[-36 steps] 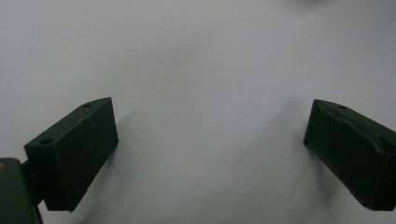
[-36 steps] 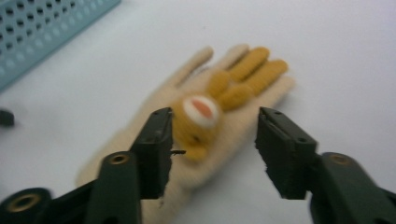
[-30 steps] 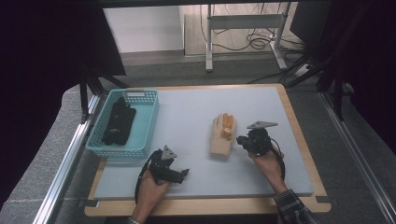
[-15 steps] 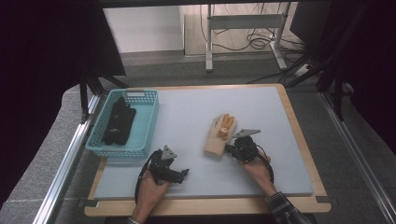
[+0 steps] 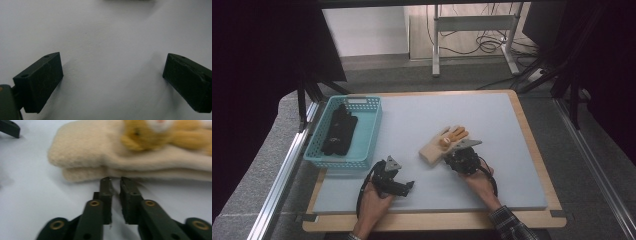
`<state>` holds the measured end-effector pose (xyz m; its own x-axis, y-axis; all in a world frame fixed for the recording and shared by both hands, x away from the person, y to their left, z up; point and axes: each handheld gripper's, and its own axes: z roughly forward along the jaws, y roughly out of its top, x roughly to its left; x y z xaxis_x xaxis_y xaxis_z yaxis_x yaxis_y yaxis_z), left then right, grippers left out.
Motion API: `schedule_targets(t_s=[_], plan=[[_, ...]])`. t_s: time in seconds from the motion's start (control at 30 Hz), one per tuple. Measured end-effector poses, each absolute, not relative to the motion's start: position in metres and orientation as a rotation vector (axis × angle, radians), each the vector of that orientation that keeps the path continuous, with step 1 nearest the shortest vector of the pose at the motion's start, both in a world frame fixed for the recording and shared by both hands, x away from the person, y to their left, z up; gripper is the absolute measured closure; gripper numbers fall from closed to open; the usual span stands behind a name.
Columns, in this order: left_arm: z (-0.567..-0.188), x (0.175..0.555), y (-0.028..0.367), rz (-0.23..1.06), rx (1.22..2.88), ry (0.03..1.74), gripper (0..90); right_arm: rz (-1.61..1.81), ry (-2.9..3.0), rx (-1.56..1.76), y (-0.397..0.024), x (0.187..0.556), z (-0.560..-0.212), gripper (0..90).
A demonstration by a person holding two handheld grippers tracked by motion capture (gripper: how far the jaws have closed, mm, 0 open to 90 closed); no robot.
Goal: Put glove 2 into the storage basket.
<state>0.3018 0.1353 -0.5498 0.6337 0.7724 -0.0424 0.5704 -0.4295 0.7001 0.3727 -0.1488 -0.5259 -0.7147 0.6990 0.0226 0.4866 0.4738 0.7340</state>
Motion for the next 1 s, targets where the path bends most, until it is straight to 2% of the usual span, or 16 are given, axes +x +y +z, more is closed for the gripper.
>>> schedule_targets(t_s=[0.27, 0.43, 0.63, 1.0], plan=[[-0.550, 0.302, 0.135, 0.373, 2.160, 1.045, 3.0, 1.039, 2.392, 1.049, -0.188, 0.369, -0.518, 43.5], [-0.550, 0.302, 0.135, 0.374, 2.160, 1.045, 3.0, 1.005, 2.376, 1.086, -0.214, 0.364, -0.520, 30.7], [-0.550, 0.302, 0.135, 0.376, 2.161, 1.045, 2.9, 0.988, 2.333, 1.134, -0.242, 0.355, -0.522, 23.9], [-0.549, 0.302, 0.135, 0.364, 2.163, 1.051, 3.0, 0.964, 2.293, 1.142, -0.263, 0.347, -0.530, 19.9]])
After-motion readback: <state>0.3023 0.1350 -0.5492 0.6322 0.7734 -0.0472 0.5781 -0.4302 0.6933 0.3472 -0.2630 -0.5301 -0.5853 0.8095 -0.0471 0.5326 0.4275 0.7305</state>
